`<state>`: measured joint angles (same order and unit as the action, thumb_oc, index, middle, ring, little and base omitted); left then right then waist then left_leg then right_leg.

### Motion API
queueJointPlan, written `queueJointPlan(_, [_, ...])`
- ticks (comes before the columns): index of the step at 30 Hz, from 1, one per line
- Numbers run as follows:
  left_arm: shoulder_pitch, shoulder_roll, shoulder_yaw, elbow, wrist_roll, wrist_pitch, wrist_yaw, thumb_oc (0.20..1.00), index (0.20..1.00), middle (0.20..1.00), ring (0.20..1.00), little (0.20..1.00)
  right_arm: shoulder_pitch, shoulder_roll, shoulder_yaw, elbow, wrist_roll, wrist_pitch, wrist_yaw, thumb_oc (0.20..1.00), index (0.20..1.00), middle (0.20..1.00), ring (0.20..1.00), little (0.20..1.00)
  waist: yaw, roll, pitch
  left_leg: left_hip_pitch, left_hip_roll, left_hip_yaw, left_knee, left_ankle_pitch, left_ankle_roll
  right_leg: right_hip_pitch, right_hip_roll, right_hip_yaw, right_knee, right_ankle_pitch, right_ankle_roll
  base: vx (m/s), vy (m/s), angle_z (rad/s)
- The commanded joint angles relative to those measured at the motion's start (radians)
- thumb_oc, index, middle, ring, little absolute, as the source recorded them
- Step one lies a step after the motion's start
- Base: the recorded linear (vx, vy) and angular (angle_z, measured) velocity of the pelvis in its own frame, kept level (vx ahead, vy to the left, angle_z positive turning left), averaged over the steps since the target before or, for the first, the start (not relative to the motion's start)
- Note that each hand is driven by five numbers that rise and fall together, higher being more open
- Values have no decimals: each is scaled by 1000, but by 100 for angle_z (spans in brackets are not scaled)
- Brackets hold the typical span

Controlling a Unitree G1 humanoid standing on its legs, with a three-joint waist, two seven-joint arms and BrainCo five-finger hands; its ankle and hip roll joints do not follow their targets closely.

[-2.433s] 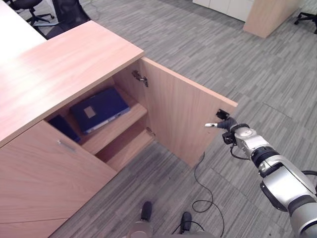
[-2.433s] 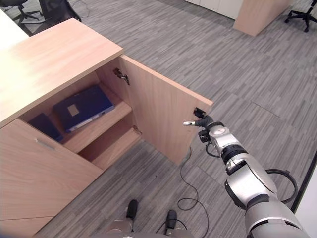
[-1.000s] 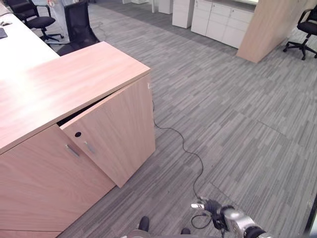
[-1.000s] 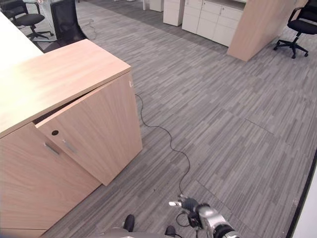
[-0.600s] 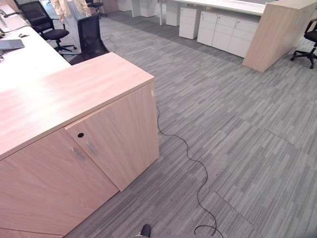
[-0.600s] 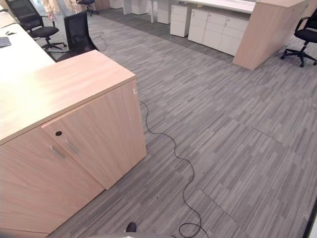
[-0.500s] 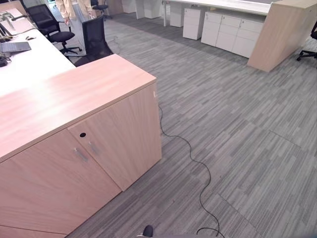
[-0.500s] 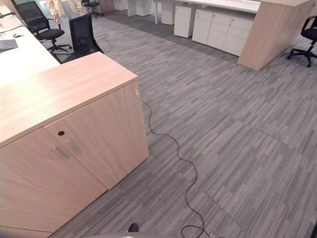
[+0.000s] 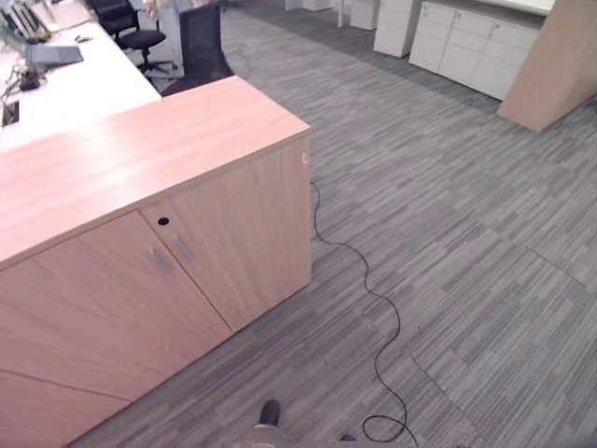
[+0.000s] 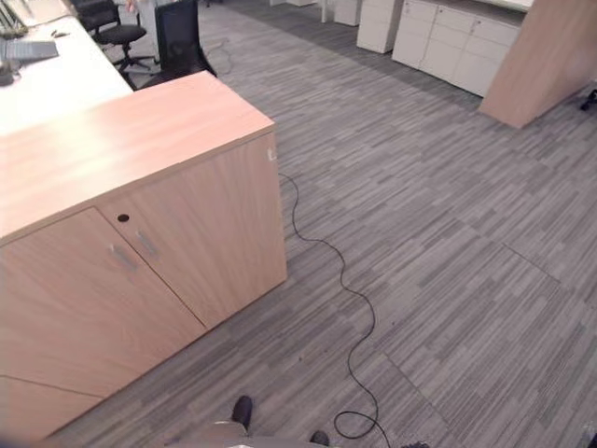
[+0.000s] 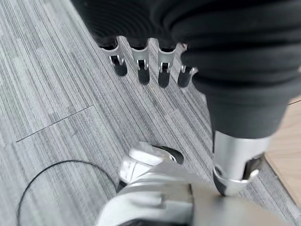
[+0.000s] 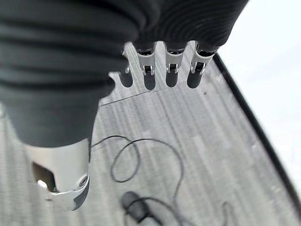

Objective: Put the empty folder in the office cabinet

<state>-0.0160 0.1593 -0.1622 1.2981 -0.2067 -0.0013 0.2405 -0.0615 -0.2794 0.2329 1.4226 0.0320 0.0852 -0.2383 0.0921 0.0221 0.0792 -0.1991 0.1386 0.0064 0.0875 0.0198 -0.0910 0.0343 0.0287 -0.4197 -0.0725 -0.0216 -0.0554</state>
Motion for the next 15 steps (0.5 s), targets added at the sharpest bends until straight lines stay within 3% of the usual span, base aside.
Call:
queueJointPlan(1, [-52,-9,-47,-17,67,-36,-14,1000,1000,1000,1000,1000,-85,27,-18,36,49,-14,-16,1000,1000,1000,1000,1000,-5,-65,14,114,-58,28,-63,-39,11,-3,-80,85,-15,-48,145,91,87,26])
queueJointPlan(4, [-32,-10,-50,-23,42,-42,-82,1000,1000,1000,1000,1000,-68,4,-38,42,49,-12,8,1000,1000,1000,1000,1000,-14,-39,-14,160,-66,24,-165,-14,16,-5,-89,76,-15,-47,155,76,119,24])
queueJointPlan(7, [4,7,-9,-50,-40,-51,-175,1000,1000,1000,1000,1000,-56,-38,-54,43,26,-6,47,1000,1000,1000,1000,1000,-23,-21,-36,164,-79,20,-175,-22,19,-19,-96,74,-15,-46,157,41,111,20])
queueJointPlan(15, [32,20,62,-6,-73,-29,-229,1000,1000,1000,1000,1000,-58,-62,-58,46,-26,8,98,1000,1000,1000,1000,1000,-15,-12,-35,204,-94,40,-175,-45,31,1,-104,101,-15,-45,166,48,77,0])
